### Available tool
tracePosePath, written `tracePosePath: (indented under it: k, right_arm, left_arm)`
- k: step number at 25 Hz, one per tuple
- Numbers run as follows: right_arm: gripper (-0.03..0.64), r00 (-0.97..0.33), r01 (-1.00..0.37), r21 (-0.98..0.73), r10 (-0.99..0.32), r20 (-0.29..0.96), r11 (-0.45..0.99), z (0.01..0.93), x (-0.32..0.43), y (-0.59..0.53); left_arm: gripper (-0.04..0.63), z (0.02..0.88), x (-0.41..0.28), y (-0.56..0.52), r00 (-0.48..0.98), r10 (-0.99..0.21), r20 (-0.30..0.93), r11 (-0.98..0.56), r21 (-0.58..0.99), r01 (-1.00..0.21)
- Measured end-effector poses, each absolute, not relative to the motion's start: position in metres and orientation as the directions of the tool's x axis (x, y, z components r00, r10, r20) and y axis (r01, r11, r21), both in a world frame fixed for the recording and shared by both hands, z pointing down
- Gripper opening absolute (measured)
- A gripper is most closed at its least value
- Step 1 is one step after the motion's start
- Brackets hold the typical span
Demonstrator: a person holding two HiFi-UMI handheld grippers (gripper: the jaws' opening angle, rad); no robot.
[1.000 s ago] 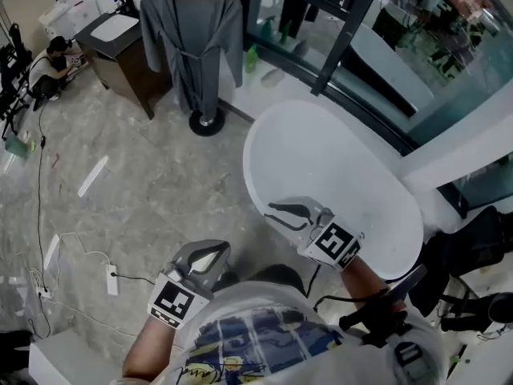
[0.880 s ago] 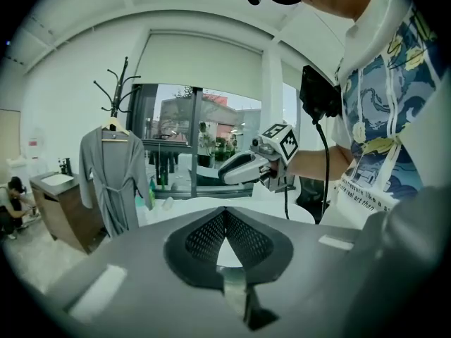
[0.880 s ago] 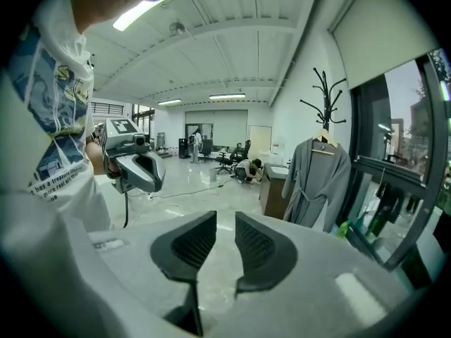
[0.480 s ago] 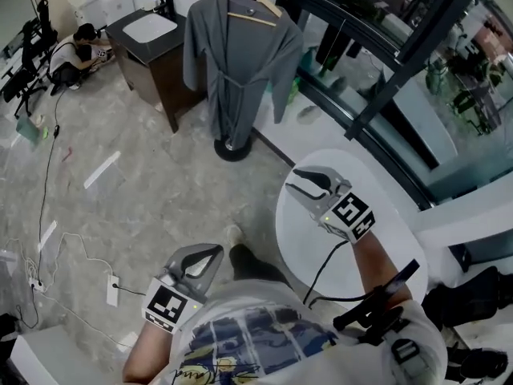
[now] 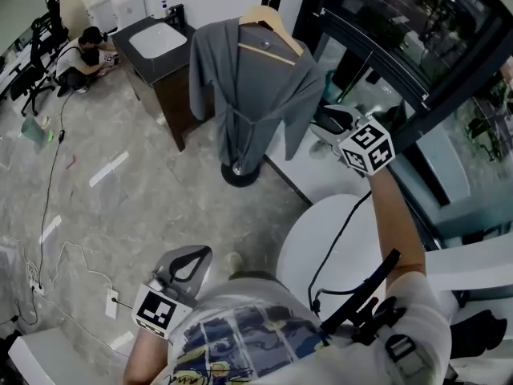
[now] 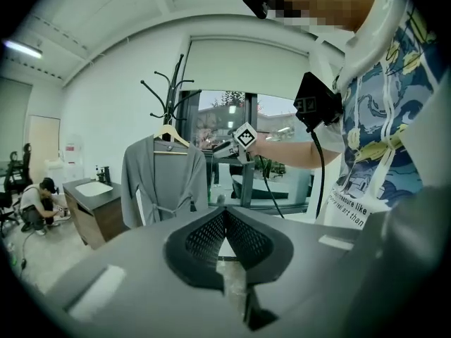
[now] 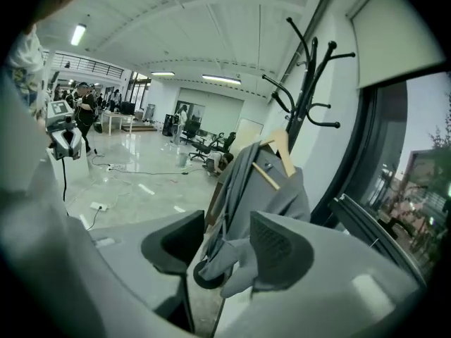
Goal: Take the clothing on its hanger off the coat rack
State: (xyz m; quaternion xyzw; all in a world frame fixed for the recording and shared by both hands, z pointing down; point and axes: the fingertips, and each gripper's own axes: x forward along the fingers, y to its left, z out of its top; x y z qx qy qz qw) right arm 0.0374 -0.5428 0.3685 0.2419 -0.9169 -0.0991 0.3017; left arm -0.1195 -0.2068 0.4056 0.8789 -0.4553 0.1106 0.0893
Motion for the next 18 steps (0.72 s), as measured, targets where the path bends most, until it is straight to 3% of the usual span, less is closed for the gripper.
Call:
tracePosePath:
  k: [4, 10, 18]
  right_arm:
    - [0.251, -0.69, -0.402, 0.324, -0.516, 0.507, 0.856, 0.353, 0.029, -0.625]
    - [0.293, -0.686, -0.406, 0.273, -0.489, 0.539, 0.872, 0.345, 0.002, -0.714]
    - [0.305, -0.738, -0.306, 0.017, -0.249, 0.627, 0.952, 0.363, -0.05, -0.747]
  left_arm:
    - [0.003, 0.409, -0.12, -0.245, 0.543, -0.785, 0.299, -0.555, 0.051, -0.83]
    - [0.003, 0.412, -0.125, -0.275, 0.525, -0.792, 0.313, -0.536, 0.056, -0.842]
    - [0.003, 0.411, -0.132, -0.288, 0.507, -0.797, 0.328, -0.518, 0.062, -0.853]
